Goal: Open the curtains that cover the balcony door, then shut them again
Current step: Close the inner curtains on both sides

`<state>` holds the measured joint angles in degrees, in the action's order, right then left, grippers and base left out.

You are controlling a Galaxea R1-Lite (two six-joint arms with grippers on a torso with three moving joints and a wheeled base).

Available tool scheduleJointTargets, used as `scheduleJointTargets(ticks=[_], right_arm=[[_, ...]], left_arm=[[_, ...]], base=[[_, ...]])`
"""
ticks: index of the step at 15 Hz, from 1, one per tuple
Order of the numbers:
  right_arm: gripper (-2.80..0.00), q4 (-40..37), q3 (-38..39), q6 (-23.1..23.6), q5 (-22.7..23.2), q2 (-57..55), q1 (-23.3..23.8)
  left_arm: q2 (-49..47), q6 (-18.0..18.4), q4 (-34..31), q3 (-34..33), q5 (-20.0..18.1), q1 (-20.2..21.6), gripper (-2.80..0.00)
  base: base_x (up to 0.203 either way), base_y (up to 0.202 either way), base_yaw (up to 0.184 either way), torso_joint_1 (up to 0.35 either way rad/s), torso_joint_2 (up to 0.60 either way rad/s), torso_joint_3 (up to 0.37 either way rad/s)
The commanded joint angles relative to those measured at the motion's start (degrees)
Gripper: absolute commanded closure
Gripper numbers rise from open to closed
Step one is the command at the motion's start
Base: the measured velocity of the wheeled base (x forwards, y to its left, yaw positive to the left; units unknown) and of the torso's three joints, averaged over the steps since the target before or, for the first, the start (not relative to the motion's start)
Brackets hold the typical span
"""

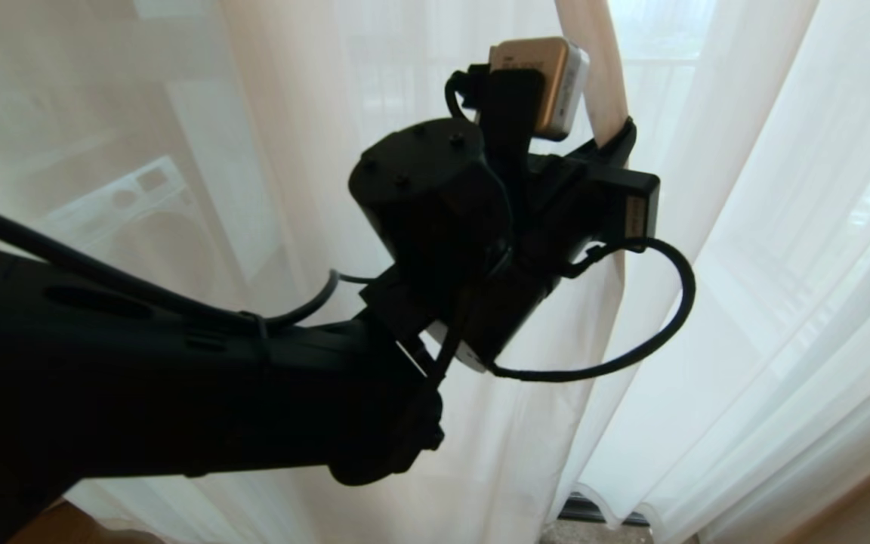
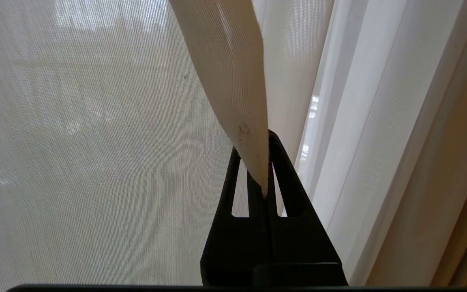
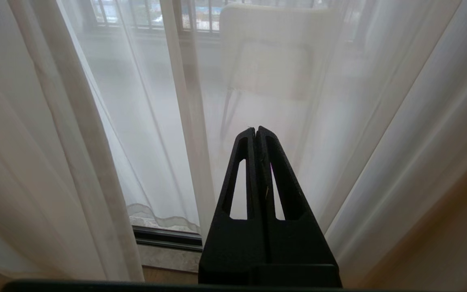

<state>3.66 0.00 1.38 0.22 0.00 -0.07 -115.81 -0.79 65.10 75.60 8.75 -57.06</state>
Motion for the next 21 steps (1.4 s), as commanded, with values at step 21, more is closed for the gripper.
scheduleJointTargets(ticks=[21], right_arm=[[0.0,0.03,0.0,0.03,0.04,0.0,-0.01]], left_arm=[[5.7,-0.97,1.69,-6.53,6.45,5.2,0.0]], base=[[0.0,0.0,0.0,0.0,0.0,0.0]])
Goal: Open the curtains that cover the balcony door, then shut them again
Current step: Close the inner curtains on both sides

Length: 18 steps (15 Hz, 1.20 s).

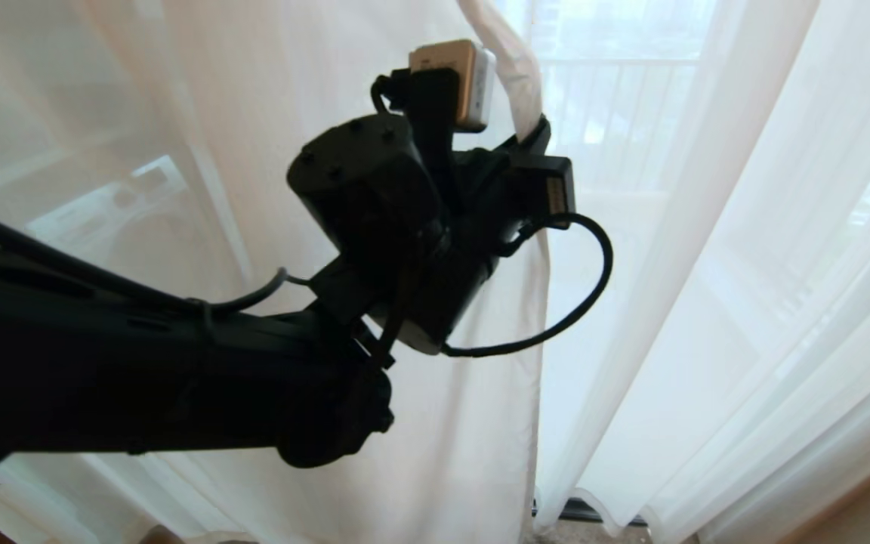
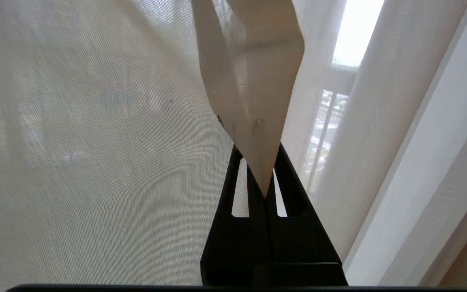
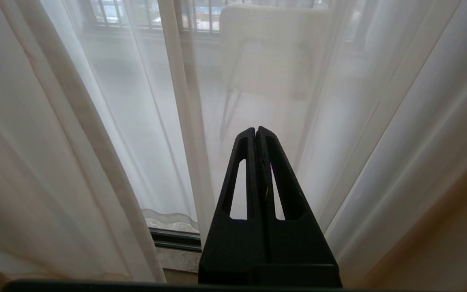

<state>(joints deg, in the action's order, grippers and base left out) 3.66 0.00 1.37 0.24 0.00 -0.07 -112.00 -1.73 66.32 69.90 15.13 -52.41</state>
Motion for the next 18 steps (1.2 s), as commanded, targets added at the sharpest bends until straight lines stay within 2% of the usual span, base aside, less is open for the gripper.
scheduleJointTargets(ticks=[1,12,13,18], right_arm=[[0.0,0.03,0.0,0.04,0.02,0.0,-0.01],[0.0,0.03,0.0,0.04,0.02,0.0,-0.01],[0.0,0.03,0.0,0.04,0.02,0.0,-0.01],[0.0,0.03,0.0,0.04,0.02,0.0,-0.01]], left_arm=[[1.96,-0.03,0.46,-0.9,0.08,0.55,0.0],[1.96,0.75,0.57,-0.81,0.08,0.38,0.0],[1.96,0.68,0.57,-0.81,0.08,0.38,-2.8],[3.7,0.68,0.57,-2.64,0.25,0.32,-2.8]], base=[[0.0,0.0,0.0,0.0,0.0,0.0],[0.0,0.0,0.0,0.0,0.0,0.0],[0.0,0.0,0.0,0.0,0.0,0.0],[0.0,0.0,0.0,0.0,0.0,0.0]])
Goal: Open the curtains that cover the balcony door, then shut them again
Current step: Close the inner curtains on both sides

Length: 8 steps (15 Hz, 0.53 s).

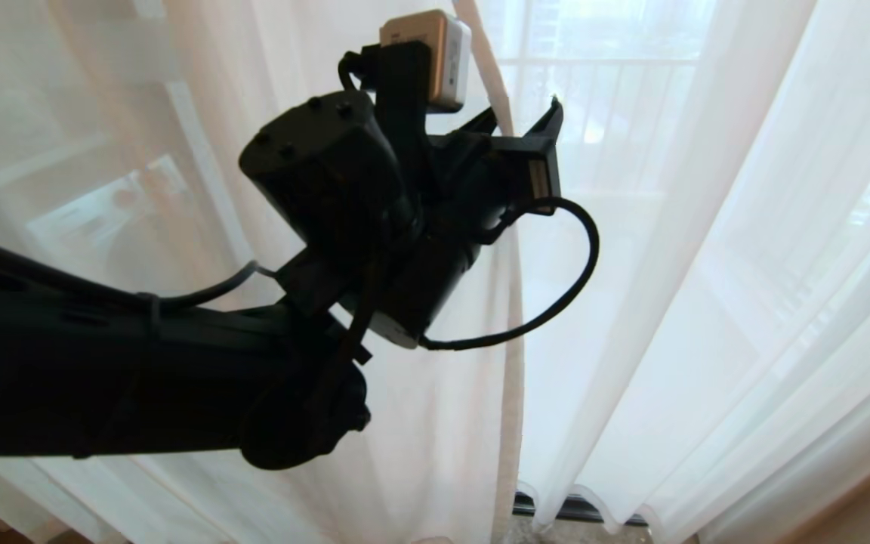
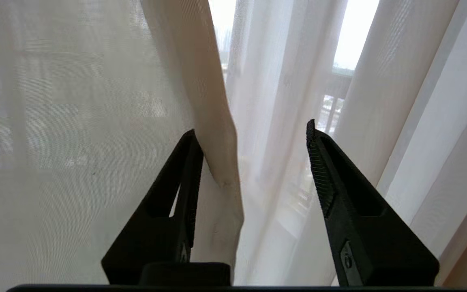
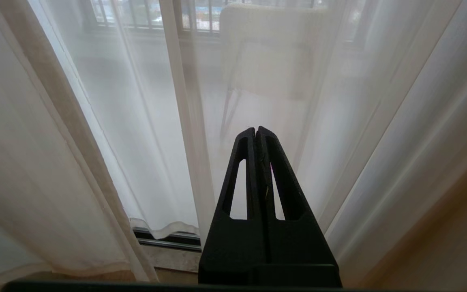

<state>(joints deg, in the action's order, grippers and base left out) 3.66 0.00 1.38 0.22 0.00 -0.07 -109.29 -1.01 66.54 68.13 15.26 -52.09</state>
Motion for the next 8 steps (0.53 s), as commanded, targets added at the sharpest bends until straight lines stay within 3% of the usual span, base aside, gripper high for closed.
scheduleJointTargets(ticks=[1,5,8], right_arm=[[0.0,0.03,0.0,0.03,0.04,0.0,-0.01],[0.0,0.03,0.0,0.03,0.04,0.0,-0.01],[0.0,0.03,0.0,0.03,0.04,0.0,-0.01]], left_arm=[[1.87,0.02,0.37,-2.45,0.12,0.05,-2.8],[6.33,0.07,0.35,-8.23,1.59,0.31,-2.8],[11.06,0.25,0.35,-16.13,2.09,1.57,-2.8]], base=[[0.0,0.0,0.0,0.0,0.0,0.0],[0.0,0.0,0.0,0.0,0.0,0.0],[0.0,0.0,0.0,0.0,0.0,0.0]])
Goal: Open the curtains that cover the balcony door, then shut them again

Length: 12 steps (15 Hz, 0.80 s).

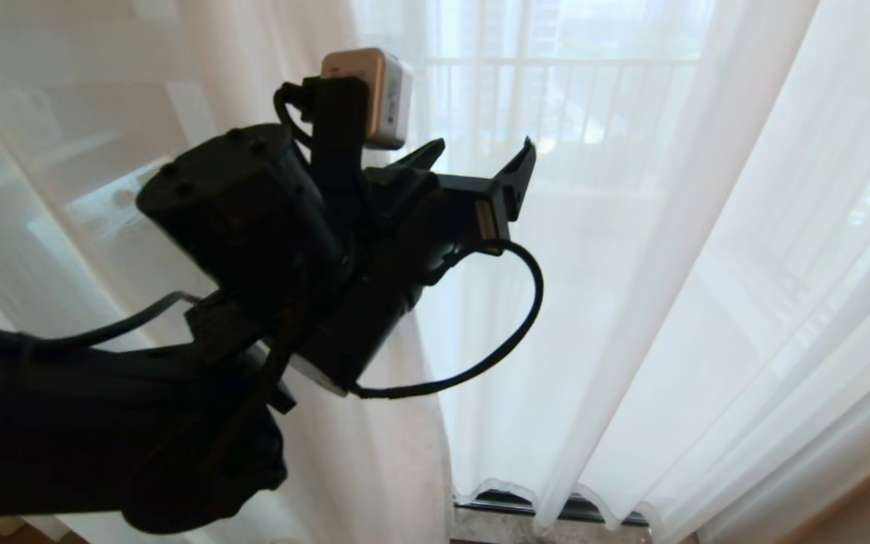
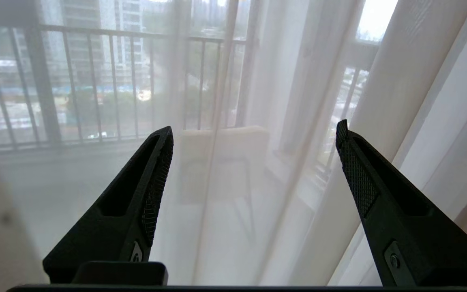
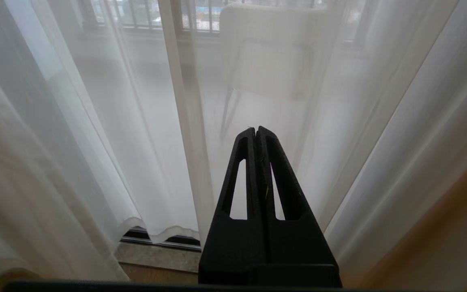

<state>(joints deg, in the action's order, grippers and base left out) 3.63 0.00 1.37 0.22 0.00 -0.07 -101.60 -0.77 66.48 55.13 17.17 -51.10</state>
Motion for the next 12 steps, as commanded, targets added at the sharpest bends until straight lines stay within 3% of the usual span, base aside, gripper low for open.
scheduleJointTargets(ticks=[1,8,12], right_arm=[[0.0,0.06,0.0,0.04,0.04,0.0,-0.01],[0.0,0.06,0.0,0.04,0.04,0.0,-0.01],[0.0,0.06,0.0,0.04,0.04,-0.05,-0.01]], left_arm=[[5.54,0.06,0.41,-5.96,0.21,1.47,-2.8],[20.86,1.0,0.24,-24.09,-0.37,8.25,-2.8],[28.56,2.45,0.23,-32.87,-3.7,13.17,-2.8]], base=[[0.0,0.0,0.0,0.0,0.0,0.0],[0.0,0.0,0.0,0.0,0.0,0.0],[0.0,0.0,0.0,0.0,0.0,0.0]])
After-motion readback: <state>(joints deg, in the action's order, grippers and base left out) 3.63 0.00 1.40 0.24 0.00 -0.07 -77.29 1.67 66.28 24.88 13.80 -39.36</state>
